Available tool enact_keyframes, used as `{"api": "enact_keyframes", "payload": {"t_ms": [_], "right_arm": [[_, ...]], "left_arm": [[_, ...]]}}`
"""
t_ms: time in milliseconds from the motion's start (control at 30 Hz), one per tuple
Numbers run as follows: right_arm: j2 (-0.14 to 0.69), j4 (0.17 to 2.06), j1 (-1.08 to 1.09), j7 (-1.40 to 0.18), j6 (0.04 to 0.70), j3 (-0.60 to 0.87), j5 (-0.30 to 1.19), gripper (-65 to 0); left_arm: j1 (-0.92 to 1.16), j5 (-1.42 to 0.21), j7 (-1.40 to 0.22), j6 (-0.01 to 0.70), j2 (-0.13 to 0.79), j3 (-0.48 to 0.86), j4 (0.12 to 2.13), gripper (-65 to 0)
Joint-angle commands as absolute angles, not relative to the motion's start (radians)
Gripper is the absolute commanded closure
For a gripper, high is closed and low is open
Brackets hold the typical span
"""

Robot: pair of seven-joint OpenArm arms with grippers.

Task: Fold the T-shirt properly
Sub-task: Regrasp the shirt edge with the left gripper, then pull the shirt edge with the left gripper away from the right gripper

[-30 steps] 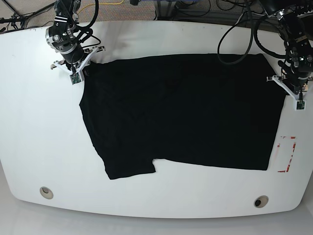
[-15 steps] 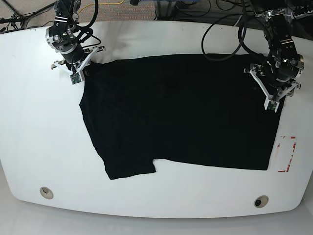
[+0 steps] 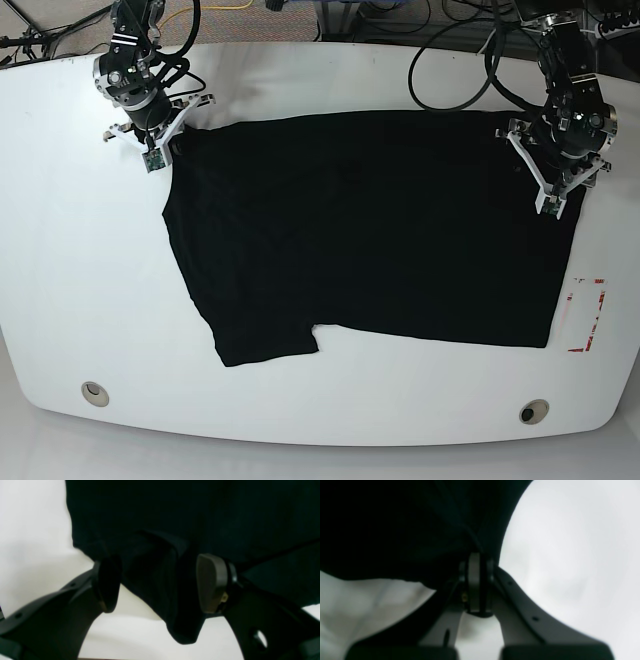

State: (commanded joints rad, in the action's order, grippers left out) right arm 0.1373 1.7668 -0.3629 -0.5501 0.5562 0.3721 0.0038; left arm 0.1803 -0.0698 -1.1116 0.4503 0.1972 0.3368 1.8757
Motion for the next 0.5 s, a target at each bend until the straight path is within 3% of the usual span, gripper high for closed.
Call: {"api": "enact_keyframes", "payload": {"t_ms": [433, 500], "right_arm": [[0.137, 1.767, -0.363, -0.55, 0.556, 0.372, 0.004, 0.0], [0.137, 1.767, -0.363, -0.55, 0.556, 0.372, 0.004, 0.0]], "left_arm": [[0.177, -0.024, -1.066, 0.452, 0.194, 0.317, 1.794, -42.5], [0.177, -0.024, -1.066, 0.452, 0.194, 0.317, 1.778, -39.0]]}}
